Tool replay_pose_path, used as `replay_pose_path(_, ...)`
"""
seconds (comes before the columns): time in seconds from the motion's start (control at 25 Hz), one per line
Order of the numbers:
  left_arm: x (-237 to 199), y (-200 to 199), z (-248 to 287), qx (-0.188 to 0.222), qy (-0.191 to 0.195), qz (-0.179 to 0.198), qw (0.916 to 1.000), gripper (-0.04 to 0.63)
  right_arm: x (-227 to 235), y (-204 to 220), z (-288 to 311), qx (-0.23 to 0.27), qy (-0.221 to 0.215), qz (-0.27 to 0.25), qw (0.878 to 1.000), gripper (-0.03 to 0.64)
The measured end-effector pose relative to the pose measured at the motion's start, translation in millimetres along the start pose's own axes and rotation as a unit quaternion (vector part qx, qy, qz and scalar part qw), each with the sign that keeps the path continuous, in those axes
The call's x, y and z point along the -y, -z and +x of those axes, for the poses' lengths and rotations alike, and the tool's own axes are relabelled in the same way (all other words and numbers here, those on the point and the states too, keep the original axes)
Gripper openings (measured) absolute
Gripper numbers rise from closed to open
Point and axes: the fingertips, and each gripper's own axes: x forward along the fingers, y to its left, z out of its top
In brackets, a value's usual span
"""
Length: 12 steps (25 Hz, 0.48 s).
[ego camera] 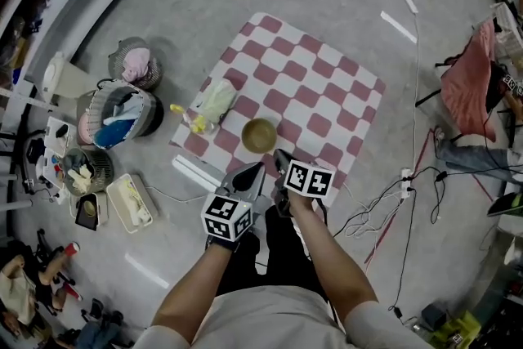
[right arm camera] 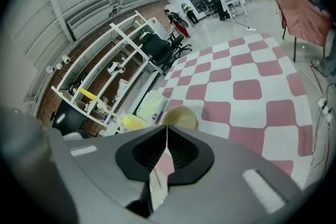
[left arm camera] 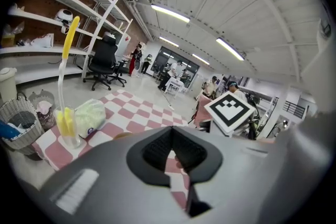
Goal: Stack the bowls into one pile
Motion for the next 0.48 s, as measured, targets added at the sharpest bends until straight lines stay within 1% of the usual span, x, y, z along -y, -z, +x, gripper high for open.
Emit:
replay_pose_path(0.28,23.2,-32.0,-29.1,0.013,0.027,0.008,0.9995,0.006,-56.2,-24.8,-64.1,0.072,-0.027,-0.038,0.996,0.011)
replay_pose_path(0.48,42.2,-64.4,-47.1,0.034,0.047,0.031,0.9978,0.006,-91.7,-45.6,-104.2,0.122,-0.054,-0.058,0.989,0.011)
